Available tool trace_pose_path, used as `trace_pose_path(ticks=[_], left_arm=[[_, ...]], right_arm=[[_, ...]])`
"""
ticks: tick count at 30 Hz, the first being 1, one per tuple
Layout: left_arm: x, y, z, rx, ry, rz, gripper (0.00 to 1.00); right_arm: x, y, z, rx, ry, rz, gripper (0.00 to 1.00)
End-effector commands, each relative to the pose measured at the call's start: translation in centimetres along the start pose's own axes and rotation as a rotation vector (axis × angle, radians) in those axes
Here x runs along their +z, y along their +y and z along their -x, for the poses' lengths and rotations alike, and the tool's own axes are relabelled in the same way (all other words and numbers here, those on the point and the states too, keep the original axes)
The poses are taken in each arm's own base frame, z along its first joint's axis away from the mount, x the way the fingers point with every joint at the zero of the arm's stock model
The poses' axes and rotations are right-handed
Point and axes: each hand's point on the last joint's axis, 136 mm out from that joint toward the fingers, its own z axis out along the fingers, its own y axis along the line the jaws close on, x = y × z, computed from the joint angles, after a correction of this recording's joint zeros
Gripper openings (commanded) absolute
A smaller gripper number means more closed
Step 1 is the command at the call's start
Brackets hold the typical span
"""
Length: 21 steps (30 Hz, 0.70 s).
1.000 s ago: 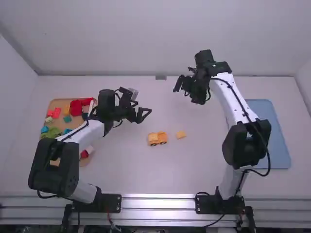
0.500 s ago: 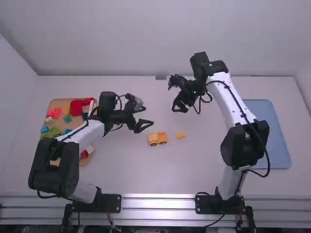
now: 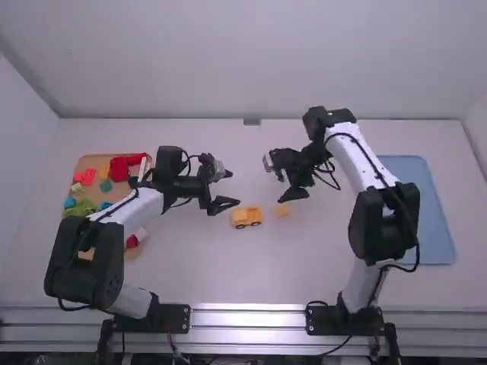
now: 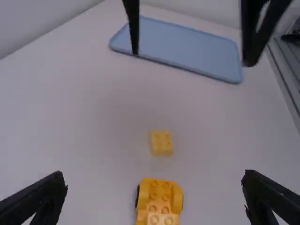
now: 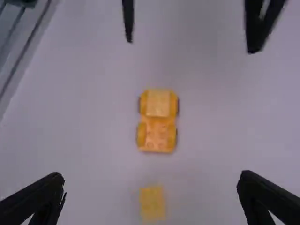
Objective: Assemble lego blocks to make yellow taxi
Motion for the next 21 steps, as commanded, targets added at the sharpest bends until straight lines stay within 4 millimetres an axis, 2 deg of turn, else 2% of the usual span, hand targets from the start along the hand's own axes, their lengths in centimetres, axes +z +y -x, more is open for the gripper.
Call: trace_pose_path(ticks=[1,5,8,12,13,16,21], left_arm=[[-0.2,-0.4,0.4,0.000,-0.018,-0.022,0.99],[-0.2,-0.5,0.5,0.001,-0.021,-0.026,0.99],[-0.2,-0.5,0.5,0.002,-0.022,-0.027,0.99],[-0.2,-0.5,0.5,0.001,-0.022,-0.027,0.99],[-0.2,-0.5,0.5,0.001,-0.021,-0.027,0.99],[-0.2,-0.5,0.5,0.003,-0.021,-0.028,0.99],[-0.2,-0.5,0.5,0.003,-0.021,-0.028,0.99]], right_arm=[[0.5,0.2,0.3,-0.096,-0.198,-0.047,0.99],[2.2,0.5,-1.3,-0.080,-0.306,-0.106,0.99],[3.9,0.3,-4.1,-0.108,-0.278,-0.164,0.99],[4.6,-0.7,-7.0,0.063,-0.244,-0.223,0.99],[4.6,-0.8,-7.2,0.073,-0.245,-0.228,0.99],[5.0,-0.3,-8.4,0.101,-0.256,-0.254,0.99],[6.6,2.2,-10.3,0.056,-0.249,-0.257,0.99]])
